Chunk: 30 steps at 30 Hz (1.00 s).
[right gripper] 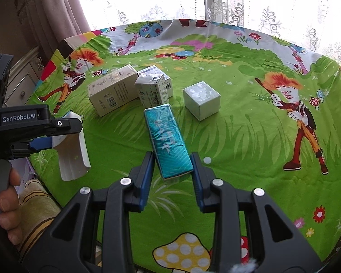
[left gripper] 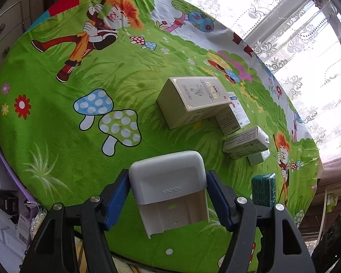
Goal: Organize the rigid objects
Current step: 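Carry the holder and teal packet to the purple box and open both grippers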
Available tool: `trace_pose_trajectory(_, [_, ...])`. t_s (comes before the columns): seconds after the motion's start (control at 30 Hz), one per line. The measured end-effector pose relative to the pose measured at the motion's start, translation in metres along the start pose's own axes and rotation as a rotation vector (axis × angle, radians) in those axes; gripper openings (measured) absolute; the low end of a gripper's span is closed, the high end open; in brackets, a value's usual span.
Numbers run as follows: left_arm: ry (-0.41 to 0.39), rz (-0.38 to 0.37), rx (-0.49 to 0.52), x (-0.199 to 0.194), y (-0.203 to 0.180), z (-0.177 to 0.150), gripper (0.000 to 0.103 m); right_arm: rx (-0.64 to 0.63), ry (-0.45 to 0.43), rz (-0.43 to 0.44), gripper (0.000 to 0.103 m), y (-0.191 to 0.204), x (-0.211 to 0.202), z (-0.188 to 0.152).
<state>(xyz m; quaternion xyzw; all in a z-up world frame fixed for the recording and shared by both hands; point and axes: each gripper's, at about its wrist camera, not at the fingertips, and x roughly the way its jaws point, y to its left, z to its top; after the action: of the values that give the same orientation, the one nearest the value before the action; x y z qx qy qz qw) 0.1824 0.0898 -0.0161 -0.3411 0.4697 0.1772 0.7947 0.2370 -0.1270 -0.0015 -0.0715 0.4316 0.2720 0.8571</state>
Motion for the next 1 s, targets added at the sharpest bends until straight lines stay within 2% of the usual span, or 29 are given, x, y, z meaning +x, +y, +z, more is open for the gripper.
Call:
trace_pose_trajectory(0.33, [-0.056, -0.045, -0.056, -0.048, 0.046, -0.008, 0.068, -0.088, -0.006, 0.067, 0.036, 0.057, -0.026, -0.004])
trace_pose_trajectory(0.53, [-0.105, -0.046, -0.096, -0.085, 0.092, -0.014, 0.068, -0.173, 0.000, 0.128, 0.036, 0.105, -0.042, -0.011])
trace_pose_trajectory(0.8, [-0.148, 0.001, -0.188, -0.124, 0.182, -0.028, 0.068, -0.275, 0.013, 0.187, 0.037, 0.160, -0.058, -0.015])
trace_pose_trajectory(1.0, [-0.184, 0.081, -0.256, -0.147, 0.246, -0.041, 0.068, -0.360, 0.036, 0.247, 0.037, 0.212, -0.065, -0.023])
